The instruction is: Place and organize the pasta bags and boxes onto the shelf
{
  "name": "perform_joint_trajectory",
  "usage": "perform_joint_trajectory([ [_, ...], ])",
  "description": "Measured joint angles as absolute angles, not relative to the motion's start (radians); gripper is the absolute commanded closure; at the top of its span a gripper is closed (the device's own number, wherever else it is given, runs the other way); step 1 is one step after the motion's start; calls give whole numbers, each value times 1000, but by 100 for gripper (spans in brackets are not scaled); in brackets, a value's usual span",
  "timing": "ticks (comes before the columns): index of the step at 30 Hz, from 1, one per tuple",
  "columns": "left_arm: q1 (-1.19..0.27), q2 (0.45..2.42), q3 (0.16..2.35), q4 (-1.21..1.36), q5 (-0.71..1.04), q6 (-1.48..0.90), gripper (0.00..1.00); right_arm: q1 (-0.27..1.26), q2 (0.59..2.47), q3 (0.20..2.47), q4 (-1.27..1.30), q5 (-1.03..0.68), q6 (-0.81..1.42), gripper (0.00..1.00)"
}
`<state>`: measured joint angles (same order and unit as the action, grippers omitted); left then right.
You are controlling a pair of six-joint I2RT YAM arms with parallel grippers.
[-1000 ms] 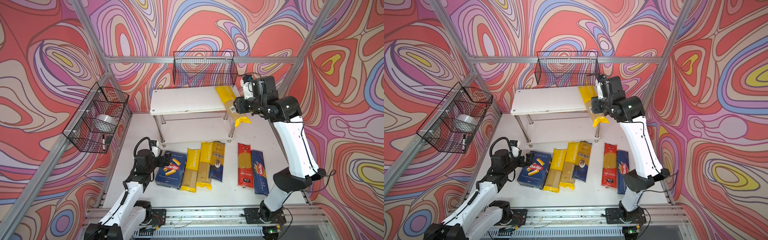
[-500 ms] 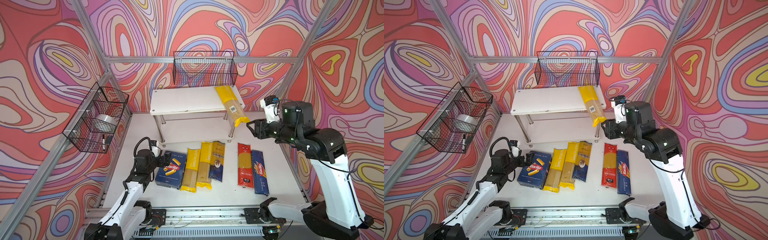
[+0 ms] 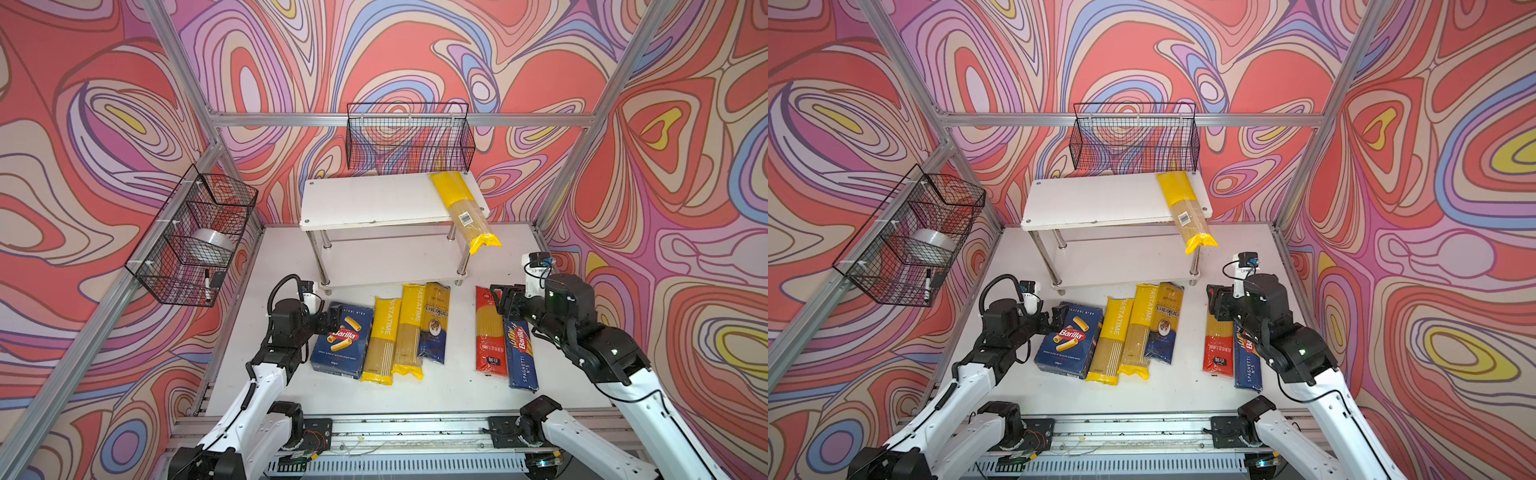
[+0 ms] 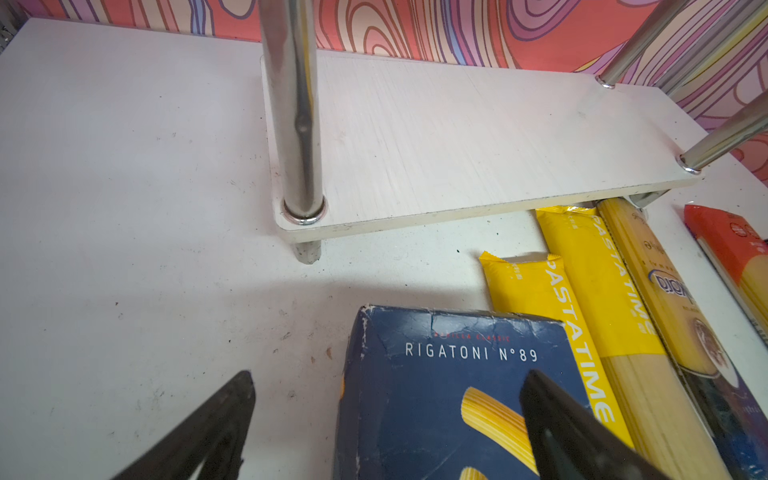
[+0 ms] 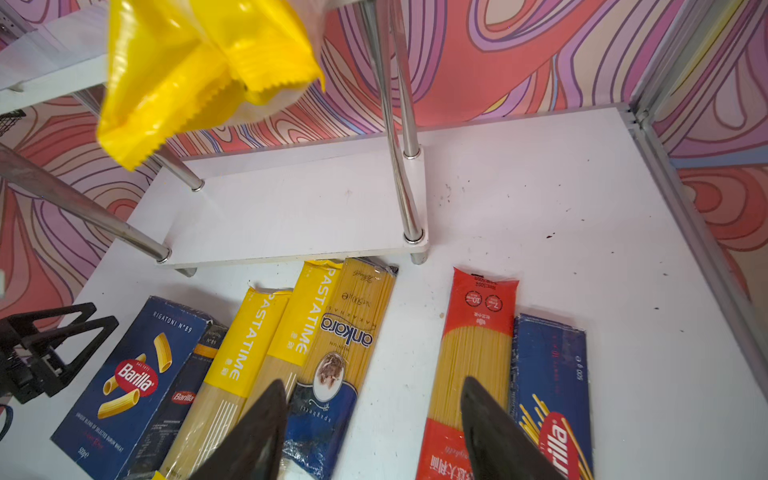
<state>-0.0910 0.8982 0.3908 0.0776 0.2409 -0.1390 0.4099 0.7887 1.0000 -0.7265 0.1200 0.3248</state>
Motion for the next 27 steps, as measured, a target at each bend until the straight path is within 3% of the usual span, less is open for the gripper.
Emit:
perform_joint_trajectory([
  [15,-91,898,391,78,234,-139,0,398,813,524,-47,150,244,17],
  [27,-91,898,391,77,234,-139,0,233,1171,517,314,-13,202,16],
])
